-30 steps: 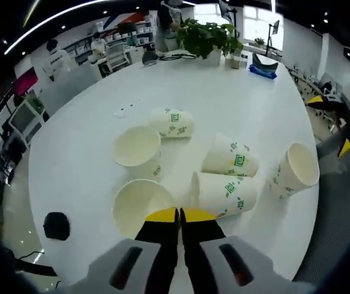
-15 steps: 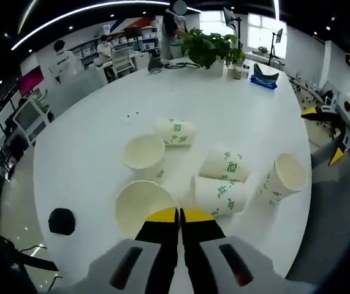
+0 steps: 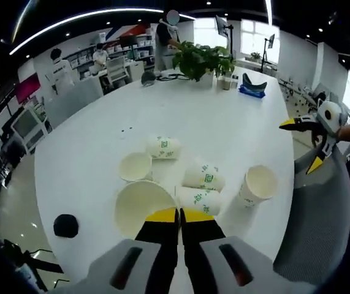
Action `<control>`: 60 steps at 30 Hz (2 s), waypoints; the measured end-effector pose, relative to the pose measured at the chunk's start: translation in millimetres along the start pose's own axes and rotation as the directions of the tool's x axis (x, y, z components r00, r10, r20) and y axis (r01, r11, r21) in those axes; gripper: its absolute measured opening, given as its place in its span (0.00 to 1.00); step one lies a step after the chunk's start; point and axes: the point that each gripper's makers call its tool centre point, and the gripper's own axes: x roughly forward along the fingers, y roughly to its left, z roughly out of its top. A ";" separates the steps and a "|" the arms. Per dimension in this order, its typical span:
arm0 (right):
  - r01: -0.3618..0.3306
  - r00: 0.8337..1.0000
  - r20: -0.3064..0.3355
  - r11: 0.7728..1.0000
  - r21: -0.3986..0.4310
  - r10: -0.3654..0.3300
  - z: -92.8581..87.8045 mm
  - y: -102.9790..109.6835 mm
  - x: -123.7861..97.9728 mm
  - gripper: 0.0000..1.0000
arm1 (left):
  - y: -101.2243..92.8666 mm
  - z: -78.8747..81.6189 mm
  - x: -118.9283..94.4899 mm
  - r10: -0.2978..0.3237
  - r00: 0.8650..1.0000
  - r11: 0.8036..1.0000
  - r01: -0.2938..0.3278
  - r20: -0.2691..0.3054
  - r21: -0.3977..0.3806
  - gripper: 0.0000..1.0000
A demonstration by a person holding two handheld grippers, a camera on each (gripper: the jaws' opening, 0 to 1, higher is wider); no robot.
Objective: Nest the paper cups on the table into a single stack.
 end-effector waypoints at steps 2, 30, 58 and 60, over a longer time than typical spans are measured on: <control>-0.001 1.000 0.001 1.000 0.001 0.001 -0.1 0.0 0.0 0.88 | -10.2 6.2 -6.3 -0.016 1.000 1.000 0.016 0.012 -0.002 0.00; 0.007 1.000 -0.008 1.000 0.023 -0.006 -1.5 -2.5 1.2 1.00 | -96.8 39.8 -11.5 -0.211 0.977 0.972 0.206 0.036 0.113 0.00; 0.008 1.000 -0.026 1.000 0.007 -0.008 -6.0 -2.3 1.8 0.98 | -138.6 31.8 21.1 -0.322 0.945 0.931 0.326 -0.052 0.162 0.00; 0.009 1.000 -0.027 1.000 0.007 -0.009 -6.2 -2.5 1.8 0.98 | -140.7 32.1 20.9 -0.319 0.946 0.930 0.325 -0.058 0.170 0.00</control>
